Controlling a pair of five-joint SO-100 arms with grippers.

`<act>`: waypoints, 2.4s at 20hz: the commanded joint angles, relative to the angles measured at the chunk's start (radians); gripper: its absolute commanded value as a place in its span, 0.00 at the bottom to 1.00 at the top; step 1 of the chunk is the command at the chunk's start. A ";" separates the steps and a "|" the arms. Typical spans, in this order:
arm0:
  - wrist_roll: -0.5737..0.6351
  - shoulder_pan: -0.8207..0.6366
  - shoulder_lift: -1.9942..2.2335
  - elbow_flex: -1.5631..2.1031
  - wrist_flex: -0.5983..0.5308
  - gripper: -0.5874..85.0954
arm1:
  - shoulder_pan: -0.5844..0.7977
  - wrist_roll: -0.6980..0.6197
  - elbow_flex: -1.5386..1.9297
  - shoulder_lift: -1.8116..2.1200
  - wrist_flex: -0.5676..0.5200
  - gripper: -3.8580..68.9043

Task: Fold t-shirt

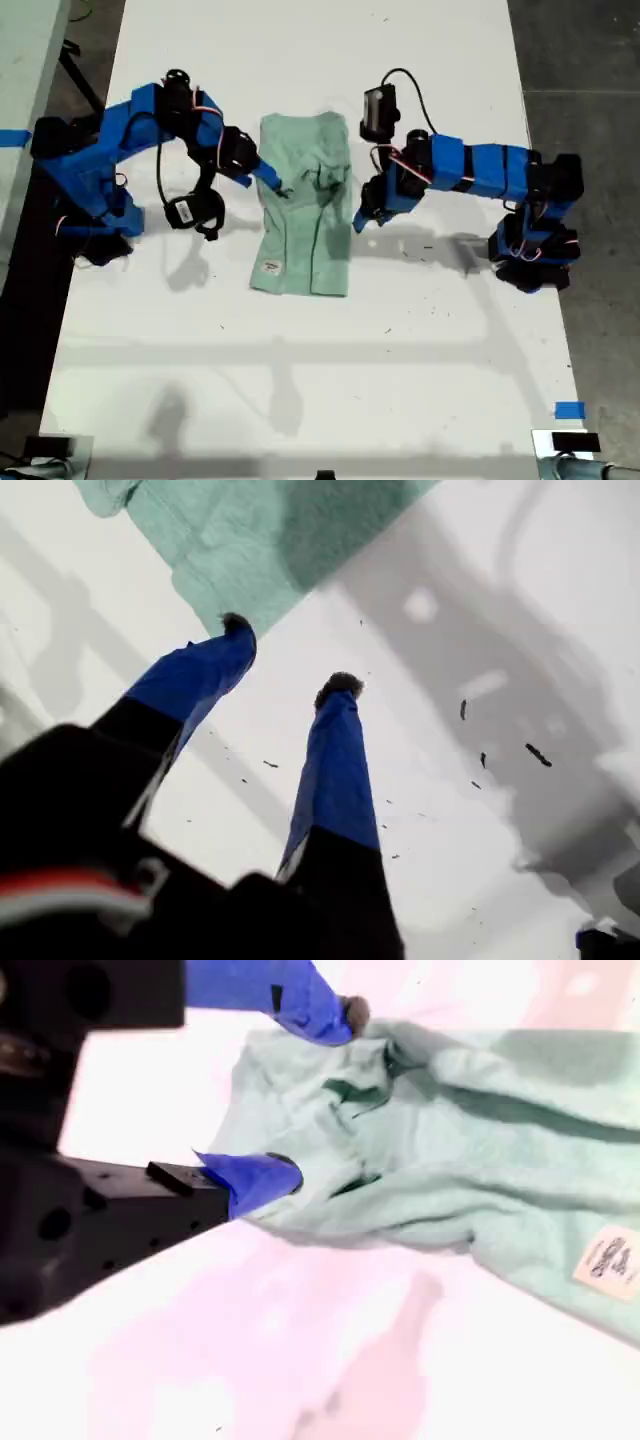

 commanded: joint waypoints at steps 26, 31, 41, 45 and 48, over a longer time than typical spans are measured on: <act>-0.186 0.425 -0.067 0.296 -0.396 0.32 | -0.264 0.219 -0.074 -0.202 -0.202 0.44; -0.189 0.426 -0.233 0.249 -0.426 0.32 | -0.267 0.210 -0.150 -0.353 -0.235 0.44; -0.313 0.417 -0.577 0.192 -0.459 0.31 | -0.268 0.206 -0.265 -0.603 -0.284 0.40; -0.316 0.413 -0.614 0.161 -0.453 0.14 | -0.265 0.238 -0.299 -0.676 -0.265 0.08; -0.311 0.423 -0.609 0.140 -0.439 0.01 | -0.267 0.238 -0.310 -0.666 -0.245 0.04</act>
